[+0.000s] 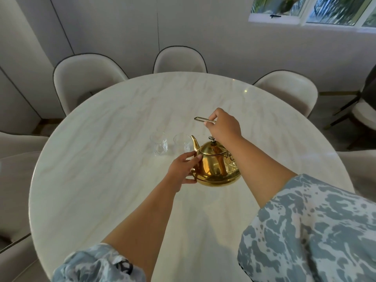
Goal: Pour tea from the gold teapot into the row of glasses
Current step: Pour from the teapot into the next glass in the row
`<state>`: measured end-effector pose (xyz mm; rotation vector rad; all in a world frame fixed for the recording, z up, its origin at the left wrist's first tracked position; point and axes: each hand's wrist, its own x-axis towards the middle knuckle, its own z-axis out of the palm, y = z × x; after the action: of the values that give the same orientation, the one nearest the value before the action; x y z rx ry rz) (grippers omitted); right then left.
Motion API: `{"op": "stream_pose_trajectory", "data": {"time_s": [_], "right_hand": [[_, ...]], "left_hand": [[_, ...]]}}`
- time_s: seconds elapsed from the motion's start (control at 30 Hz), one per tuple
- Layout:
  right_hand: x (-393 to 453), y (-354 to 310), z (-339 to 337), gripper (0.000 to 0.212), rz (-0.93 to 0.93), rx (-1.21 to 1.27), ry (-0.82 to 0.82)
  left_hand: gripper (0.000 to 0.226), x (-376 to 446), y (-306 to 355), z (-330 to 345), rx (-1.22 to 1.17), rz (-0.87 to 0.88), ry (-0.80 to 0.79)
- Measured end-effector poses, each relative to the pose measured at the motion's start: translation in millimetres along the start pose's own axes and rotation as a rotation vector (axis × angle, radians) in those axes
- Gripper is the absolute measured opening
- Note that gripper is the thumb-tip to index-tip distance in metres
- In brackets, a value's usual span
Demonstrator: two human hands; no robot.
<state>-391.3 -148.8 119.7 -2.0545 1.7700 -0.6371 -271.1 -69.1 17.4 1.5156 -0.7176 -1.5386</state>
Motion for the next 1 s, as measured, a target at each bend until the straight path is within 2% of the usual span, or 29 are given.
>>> {"op": "stream_pose_trajectory", "data": {"time_s": [0.67,1.0], "right_hand": [[51,-36,21,0.02,-0.041,-0.174,-0.157],[52,-34,21,0.021,-0.038,-0.171,-0.156]], "left_hand": [[0.049,9,8,-18,-0.022,-0.047,0.021],[0.049,14,6,-17,-0.019,-0.045,0.017]]}}
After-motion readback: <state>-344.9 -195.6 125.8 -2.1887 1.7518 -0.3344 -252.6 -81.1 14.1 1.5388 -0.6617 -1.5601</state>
